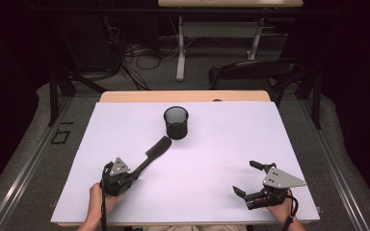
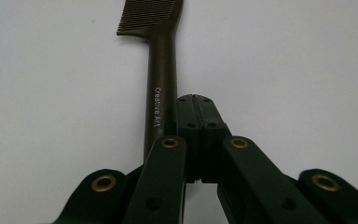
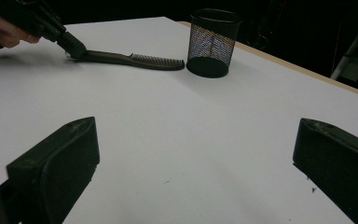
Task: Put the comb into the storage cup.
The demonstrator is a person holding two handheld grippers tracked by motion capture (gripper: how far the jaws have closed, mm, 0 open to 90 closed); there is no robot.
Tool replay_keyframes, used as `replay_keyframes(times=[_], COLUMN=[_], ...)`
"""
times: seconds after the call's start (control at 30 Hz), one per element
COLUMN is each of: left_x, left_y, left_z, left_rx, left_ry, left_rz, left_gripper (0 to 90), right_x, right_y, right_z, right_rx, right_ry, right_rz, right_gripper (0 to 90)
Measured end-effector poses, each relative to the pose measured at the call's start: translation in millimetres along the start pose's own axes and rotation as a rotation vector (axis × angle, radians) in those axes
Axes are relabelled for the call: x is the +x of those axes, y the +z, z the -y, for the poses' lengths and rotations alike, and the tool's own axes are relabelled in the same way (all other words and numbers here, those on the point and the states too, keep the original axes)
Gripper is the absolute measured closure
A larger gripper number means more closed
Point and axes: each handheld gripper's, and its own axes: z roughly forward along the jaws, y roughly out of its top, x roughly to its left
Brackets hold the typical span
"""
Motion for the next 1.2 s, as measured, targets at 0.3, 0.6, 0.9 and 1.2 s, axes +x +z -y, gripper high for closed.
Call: replay_keyframes(times=[0.3, 0.6, 0.9, 1.2], left_x=[2.6, 6.4, 7.7, 9.0], left_y=[-0.5, -0.8, -0.9, -1.0], left_z=[0.8, 2.1, 2.5, 2.9], left_rx=[0.000, -0.003, -0.004, -0.007], left_ry=[-0.008, -0.020, -0.027, -0.034], left_rz=[-0.011, -0.023, -0.032, -0.044], left_gripper=[90.0, 90.0, 90.0, 90.0], right_x=[-0.1, 0.2, -0.3, -0.5], right_y=[0.0, 0.0, 0.0, 0.5], right_z=[0.0, 0.0, 0.0, 0.3], right_rx=[0.000, 0.000, 0.004, 0.001], right_ry=[0.001, 0.003, 0.000, 0.002], right_rz=[0.002, 0.002, 0.001, 0.001], right_gripper=[0.0, 0.0, 0.0, 0.0])
